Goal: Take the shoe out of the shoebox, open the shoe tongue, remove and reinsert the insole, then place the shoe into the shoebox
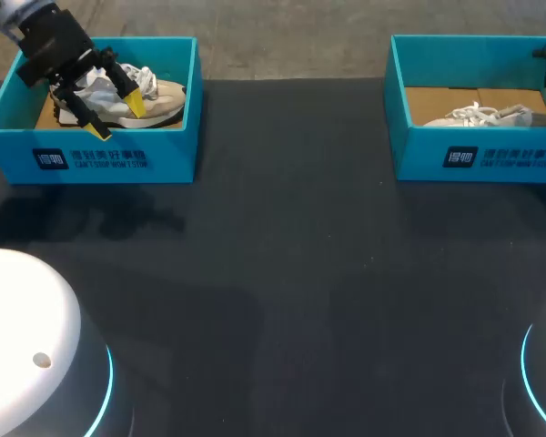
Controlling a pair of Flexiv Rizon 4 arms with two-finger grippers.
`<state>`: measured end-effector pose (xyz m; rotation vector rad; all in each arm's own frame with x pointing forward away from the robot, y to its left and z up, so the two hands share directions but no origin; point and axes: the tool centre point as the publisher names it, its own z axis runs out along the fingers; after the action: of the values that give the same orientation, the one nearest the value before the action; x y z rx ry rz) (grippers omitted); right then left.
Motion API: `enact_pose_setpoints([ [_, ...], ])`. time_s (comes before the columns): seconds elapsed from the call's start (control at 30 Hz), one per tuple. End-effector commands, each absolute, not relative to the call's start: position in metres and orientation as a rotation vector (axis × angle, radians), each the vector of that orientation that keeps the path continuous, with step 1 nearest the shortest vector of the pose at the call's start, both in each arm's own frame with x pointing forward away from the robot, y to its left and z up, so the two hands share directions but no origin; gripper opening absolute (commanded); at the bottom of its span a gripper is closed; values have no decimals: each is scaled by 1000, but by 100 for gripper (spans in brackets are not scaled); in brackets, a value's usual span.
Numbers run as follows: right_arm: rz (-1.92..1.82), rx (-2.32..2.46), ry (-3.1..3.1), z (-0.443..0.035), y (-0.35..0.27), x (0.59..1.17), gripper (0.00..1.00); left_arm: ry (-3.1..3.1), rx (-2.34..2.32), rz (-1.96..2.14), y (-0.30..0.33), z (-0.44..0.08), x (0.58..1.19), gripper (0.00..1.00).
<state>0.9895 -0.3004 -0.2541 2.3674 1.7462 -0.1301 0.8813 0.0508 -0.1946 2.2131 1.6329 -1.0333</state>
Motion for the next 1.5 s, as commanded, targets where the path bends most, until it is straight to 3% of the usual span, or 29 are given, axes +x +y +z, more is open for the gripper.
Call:
enact_pose_setpoints([
  [0.03,-15,2325,1773,-228,-291,959,57,1633,2215,-1031,51,-194,881,100],
  [0.13,5,2304,1829,-218,-280,948,66,1633,2215,-1031,51,-194,881,100],
  [0.2,22,2301,1859,-215,-275,943,95,1633,2215,-1031,51,-194,881,100],
  [0.23,22,2301,1859,-215,-275,943,100,1633,2215,-1031,51,-194,881,100],
  [0.73,22,2301,1859,-215,-275,943,100,1617,2308,-856,86,-184,893,100],
  [1.17,22,2301,1859,-215,-275,943,100,1776,2391,-545,158,-182,953,100],
  [1.5,22,2301,1859,-215,-275,943,100,1910,2530,-215,201,-209,999,100],
])
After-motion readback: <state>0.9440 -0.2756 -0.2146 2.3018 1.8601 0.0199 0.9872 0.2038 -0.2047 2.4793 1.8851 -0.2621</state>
